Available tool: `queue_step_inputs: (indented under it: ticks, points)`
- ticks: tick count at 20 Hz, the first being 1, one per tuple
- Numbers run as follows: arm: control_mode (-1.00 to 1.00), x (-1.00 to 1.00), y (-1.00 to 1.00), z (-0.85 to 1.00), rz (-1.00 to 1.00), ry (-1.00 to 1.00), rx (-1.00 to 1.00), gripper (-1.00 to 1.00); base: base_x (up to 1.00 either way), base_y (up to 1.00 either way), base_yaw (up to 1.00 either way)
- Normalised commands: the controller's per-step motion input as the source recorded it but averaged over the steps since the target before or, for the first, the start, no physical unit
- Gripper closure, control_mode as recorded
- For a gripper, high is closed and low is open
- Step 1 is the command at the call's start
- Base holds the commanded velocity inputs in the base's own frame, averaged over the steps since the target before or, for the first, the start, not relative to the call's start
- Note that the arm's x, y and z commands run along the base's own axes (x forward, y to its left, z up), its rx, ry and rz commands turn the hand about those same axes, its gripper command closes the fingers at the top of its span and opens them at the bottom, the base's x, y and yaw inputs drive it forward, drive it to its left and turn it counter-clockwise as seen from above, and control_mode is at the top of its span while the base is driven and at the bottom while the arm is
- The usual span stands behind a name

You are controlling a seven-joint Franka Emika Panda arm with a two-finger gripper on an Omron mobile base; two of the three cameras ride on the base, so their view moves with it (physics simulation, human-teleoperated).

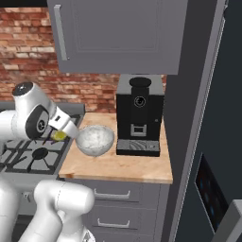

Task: Take the lemon wedge, orange, and lemon from the freezer and place them in the bowl on the counter.

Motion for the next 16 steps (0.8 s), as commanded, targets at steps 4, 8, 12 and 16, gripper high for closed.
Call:
queue_step_inputs:
  ticks: [4,8,12,16]
  points:
    - [-1.00,0.68,-0.08,-0.61,0.00,0.01,-0.06,1.00,0.00,0.00,0.00]
    - [-1.00,0.76,-0.08,-0.48,0.00,0.00,-0.01,1.00,0.00,0.00,0.00]
    - [-1.00,0.84,-0.05,-0.28,0.00,0.01,0.00,1.00,0.00,0.00,0.00]
    - [-1.00,0.57,0.00,-0.16,0.00,0.04,0.00,1.00,0.00,0.00,0.00]
